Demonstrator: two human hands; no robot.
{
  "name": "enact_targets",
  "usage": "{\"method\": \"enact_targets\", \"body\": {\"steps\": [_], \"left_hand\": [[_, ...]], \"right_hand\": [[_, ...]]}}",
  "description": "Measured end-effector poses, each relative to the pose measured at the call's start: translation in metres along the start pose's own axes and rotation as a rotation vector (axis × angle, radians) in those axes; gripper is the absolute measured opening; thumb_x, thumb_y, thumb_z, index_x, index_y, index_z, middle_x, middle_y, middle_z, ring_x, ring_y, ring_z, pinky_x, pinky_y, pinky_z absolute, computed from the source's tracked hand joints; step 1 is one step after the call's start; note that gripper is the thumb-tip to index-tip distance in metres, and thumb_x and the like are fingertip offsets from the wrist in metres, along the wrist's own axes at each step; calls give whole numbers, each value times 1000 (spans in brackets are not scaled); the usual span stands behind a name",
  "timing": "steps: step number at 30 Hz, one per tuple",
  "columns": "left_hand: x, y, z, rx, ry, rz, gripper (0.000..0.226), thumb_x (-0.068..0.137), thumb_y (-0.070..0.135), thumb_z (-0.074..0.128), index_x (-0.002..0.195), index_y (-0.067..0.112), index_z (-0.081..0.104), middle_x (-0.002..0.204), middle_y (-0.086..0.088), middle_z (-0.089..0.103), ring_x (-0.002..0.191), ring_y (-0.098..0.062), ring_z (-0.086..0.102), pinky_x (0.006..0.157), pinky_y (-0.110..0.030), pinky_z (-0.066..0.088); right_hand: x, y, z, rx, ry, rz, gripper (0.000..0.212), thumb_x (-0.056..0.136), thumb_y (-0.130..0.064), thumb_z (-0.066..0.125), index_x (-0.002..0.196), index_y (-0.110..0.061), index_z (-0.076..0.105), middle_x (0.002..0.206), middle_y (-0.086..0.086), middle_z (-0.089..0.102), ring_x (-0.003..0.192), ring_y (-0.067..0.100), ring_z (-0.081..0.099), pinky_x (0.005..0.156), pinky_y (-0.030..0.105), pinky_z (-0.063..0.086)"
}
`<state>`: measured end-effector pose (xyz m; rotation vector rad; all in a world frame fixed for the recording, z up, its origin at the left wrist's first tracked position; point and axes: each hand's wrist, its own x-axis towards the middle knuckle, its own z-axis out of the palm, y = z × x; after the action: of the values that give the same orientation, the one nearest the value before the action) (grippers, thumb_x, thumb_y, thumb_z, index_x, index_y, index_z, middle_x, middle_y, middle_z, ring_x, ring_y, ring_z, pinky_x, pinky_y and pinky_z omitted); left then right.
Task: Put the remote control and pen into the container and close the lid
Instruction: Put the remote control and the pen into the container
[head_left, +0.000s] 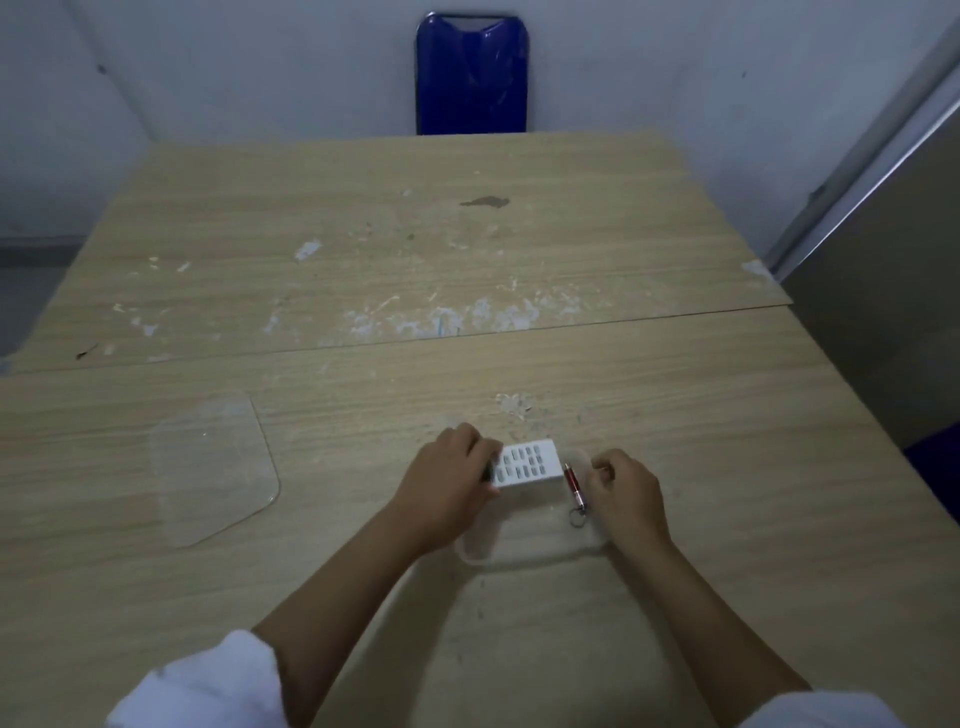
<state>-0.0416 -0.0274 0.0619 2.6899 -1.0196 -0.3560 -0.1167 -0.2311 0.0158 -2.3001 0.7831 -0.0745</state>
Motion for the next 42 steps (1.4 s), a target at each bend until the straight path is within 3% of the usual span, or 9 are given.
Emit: {"method": "enact_targets", "body": {"steps": [2,6,18,23,27,30,34,38,42], "left_hand": [[0,8,11,57,-12,24,45,86,33,50,129,19,43,124,-7,49,109,-26,44,88,-37,40],[2,18,32,116,-14,12,44,88,32,45,130,19,42,126,-7,48,112,-28,42,91,-38,34],[2,17,54,74,21,-36,48,87,38,46,132,20,41,130,-4,48,115,-23,42,97,-35,32],[-7,13,47,-31,110,31,45,88,41,48,128,21,48,131,-1,50,116,-19,44,99,-32,34],[-26,1,31,-218,275,48,35,89,33,53,117,14,60,118,-6,60,108,-21,53,93,-35,44],[-43,-22,22,-272,373,-41,27,89,27,55,111,12,64,112,-8,62,104,-22,55,91,-37,47],[-68,-69,10,-313,484,-219,20,88,22,59,104,12,66,105,-8,64,101,-22,57,89,-34,43],[-96,-123,3,-321,510,-404,18,86,13,61,102,6,67,105,-15,67,104,-31,58,94,-39,42],[-122,-177,-3,-282,507,-650,25,81,7,63,106,2,66,112,-22,65,111,-38,54,98,-43,39]], "right_hand": [[-2,2,-1,43,20,31,8,83,-18,62,77,-15,64,71,1,61,67,20,56,52,23,35],[-2,4,0,90,32,36,13,83,-23,63,73,-16,64,65,-2,59,62,18,55,50,24,36],[-3,8,-2,97,-12,34,14,86,-24,63,81,-11,66,71,-1,62,66,14,57,51,19,38],[-3,5,-4,83,-10,49,15,86,-24,63,85,-10,68,85,8,70,73,19,60,63,26,43],[-7,-11,-6,-104,8,-44,26,86,-18,60,110,-8,64,112,15,61,103,30,56,86,37,47],[-15,-34,-2,-271,31,-188,35,85,-16,57,120,-10,59,123,13,56,114,33,47,95,40,41],[-25,-73,17,-295,-32,-338,35,87,-19,54,121,-12,57,125,10,56,118,30,47,99,38,36],[-34,-105,47,-310,-150,-463,35,89,-23,52,123,-13,57,129,8,57,121,27,47,105,38,30],[-38,-127,81,-440,-290,-521,39,92,-29,47,127,-15,52,137,5,51,130,24,40,117,46,15]]}}
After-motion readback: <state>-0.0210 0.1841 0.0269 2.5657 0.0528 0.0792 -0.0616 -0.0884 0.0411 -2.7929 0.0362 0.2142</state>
